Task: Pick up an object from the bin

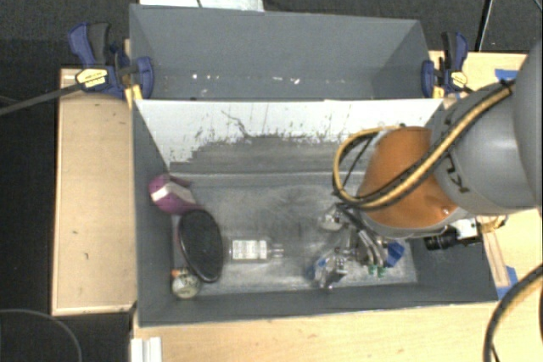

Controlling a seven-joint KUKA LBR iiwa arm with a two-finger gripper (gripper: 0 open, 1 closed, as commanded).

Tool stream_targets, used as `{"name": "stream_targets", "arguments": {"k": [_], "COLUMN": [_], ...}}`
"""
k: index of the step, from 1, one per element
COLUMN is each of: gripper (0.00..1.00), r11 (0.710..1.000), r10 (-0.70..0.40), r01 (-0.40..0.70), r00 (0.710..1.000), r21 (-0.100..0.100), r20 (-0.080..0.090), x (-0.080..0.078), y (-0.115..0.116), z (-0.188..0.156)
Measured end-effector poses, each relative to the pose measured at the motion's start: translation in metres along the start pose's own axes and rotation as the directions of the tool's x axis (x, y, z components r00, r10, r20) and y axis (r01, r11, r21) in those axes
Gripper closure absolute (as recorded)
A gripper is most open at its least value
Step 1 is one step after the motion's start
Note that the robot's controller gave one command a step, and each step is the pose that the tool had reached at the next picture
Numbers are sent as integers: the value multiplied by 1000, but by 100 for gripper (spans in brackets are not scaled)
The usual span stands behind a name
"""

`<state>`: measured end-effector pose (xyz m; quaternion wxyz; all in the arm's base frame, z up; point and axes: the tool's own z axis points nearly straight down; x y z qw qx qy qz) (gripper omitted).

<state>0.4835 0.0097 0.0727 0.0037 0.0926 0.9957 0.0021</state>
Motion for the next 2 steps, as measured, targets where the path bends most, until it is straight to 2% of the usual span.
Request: {"name": "stream_targets", "arguments": {"k": [1, 2], "gripper": [100, 100], "r11": [1000, 1000], "r10": [5, 28], "r01": [-5, -28], "r00": [1000, 1000], "r21": [0, 1], "r20": [8, 3], "x": [-3, -17], "y": [-1, 27], "z": [-2, -155]}}
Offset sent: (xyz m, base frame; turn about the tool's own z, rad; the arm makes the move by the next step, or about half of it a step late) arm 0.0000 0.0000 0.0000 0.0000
